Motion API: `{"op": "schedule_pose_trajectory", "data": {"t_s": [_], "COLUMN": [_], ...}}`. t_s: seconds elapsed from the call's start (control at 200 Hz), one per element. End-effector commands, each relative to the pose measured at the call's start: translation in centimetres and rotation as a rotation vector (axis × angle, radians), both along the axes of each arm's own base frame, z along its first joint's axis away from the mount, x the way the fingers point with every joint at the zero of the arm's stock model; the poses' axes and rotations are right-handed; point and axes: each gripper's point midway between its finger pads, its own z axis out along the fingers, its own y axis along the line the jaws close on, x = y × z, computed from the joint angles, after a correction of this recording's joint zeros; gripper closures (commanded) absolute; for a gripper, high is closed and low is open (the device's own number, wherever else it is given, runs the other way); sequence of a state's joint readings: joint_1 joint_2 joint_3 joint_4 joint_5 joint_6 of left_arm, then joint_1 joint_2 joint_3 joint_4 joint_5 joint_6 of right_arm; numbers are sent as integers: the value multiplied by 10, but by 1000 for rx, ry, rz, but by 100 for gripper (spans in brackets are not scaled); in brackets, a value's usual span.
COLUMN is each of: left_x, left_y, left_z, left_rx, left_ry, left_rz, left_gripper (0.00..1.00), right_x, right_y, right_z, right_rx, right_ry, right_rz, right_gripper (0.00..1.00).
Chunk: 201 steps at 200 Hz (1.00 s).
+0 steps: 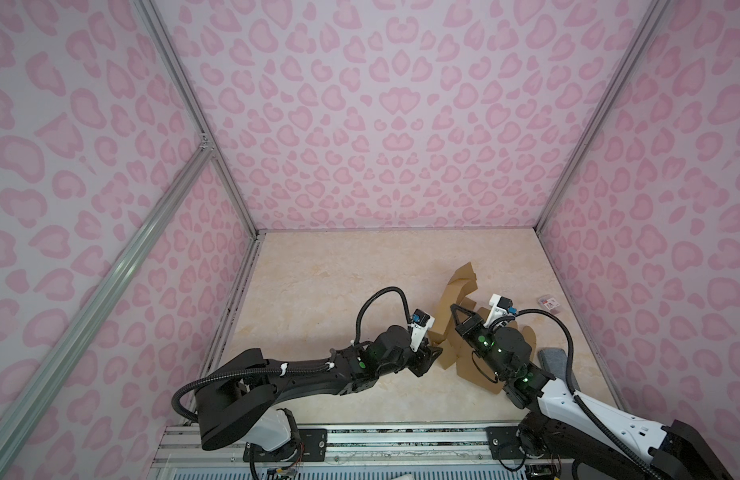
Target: Fold the paper box
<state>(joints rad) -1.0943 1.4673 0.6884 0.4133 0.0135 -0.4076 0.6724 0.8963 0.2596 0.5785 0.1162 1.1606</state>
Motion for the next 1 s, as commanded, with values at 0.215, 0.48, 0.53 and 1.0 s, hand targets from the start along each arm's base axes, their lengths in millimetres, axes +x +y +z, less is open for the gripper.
{"op": "schedule_pose_trajectory", "data": {"t_s": [0.215, 0.48, 0.53, 1.0], "left_x": [-4, -5, -4, -2], "left_y": [-20, -23, -22, -26], "left_z": [12, 12, 11, 9], "left_rx": [-100, -97, -91, -79], "left_ry": [33, 31, 28, 29], "left_rz": [-52, -61, -55, -54], "left_gripper": [49, 48, 48, 46], "right_x": [0, -3, -5, -16], "right_y": [-1, -7, -11, -33], "right_z": [-6, -9, -12, -31], "right_rx": [-24, 0, 9, 14], "right_ry": [1, -18, -15, 38], "right_rz": [-11, -27, -40, -109], "right_gripper": [100, 100, 100, 100]}}
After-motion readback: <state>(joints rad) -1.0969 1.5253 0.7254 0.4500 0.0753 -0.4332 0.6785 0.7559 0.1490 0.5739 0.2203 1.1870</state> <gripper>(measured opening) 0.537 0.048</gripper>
